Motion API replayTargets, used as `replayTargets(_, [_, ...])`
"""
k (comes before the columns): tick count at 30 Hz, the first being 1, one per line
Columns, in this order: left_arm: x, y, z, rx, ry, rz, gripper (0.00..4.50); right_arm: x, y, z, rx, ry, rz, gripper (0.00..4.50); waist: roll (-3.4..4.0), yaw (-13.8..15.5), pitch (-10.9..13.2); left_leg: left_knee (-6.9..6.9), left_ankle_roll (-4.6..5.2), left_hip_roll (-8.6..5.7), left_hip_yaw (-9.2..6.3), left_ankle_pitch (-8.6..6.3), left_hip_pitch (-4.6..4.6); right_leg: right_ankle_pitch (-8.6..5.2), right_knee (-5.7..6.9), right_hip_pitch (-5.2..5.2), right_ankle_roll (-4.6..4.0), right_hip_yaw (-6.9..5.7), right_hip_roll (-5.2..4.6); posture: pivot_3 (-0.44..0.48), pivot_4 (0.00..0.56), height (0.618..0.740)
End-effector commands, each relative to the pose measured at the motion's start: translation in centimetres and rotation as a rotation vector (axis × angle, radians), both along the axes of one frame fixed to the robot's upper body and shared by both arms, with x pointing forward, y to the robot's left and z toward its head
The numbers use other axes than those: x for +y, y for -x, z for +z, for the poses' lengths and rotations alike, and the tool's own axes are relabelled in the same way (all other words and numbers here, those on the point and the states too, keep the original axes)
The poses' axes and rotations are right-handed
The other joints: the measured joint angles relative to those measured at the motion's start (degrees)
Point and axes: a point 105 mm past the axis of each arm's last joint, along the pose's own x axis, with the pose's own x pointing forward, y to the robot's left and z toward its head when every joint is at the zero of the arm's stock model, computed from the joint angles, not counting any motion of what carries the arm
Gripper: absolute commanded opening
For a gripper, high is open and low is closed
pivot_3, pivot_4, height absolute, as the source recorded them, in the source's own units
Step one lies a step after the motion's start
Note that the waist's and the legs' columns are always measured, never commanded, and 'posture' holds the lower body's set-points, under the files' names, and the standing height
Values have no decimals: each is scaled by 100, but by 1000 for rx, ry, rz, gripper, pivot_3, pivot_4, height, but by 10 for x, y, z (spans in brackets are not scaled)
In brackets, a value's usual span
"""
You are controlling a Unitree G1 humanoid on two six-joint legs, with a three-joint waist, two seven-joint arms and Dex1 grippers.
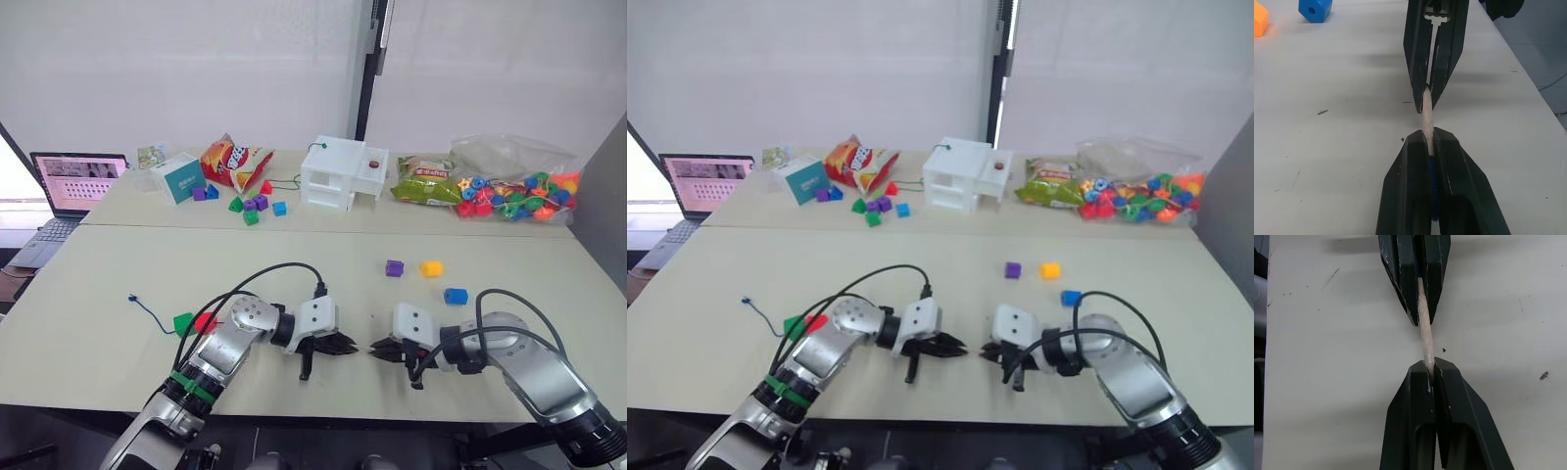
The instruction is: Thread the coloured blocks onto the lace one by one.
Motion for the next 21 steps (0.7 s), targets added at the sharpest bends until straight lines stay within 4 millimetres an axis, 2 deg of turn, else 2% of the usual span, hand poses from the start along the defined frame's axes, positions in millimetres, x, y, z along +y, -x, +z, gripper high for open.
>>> replayTargets(1, [-1,-5,15,-55,21,4,0,-1,0,4,-21,-29,-50,945,0,8,0,0,0,0,-1,0,0,0,0,0,0,0,0,0,150,740])
replayTargets(5, [4,-4,13,-56,2,9,0,-19,-2,14,-19,-123,-242,2296,0,21,0,0,0,-1,-3,0,-3,0,0,0,0,-2,-4,0,150,740])
replayTargets(6, [6,-4,13,-56,-1,10,0,-26,-1,17,-22,-157,-307,2762,0,20,0,0,0,-2,-4,0,-4,0,0,0,0,-1,-5,0,150,740])
replayTargets(9, [9,-3,12,-55,-6,12,0,-39,0,22,-41,-219,-443,3708,0,17,0,0,0,-1,-5,0,-3,0,1,1,0,0,-5,0,150,740])
replayTargets(11, [11,-3,12,-52,-8,19,0,-56,-1,25,-95,-288,-616,4389,0,16,0,0,0,0,-7,0,-3,0,1,1,0,-1,-4,0,150,740])
replayTargets(14, [14,-4,12,-37,-3,40,0,-91,-3,24,-228,-342,-964,4452,2,30,-1,-2,0,1,-11,0,-4,0,2,1,0,-2,-3,0,150,740])
replayTargets(15, [15,-4,12,-36,-3,44,0,-97,-4,23,-255,-348,-1038,4452,3,17,-2,-2,0,0,-8,0,-3,0,3,-1,0,2,-4,0,150,740])
replayTargets(21, [16,-2,11,-28,-3,48,0,-107,-18,24,-359,-424,-1282,4452,7,-39,-3,-1,-4,-3,-4,2,7,1,12,-3,2,11,1,0,150,740])
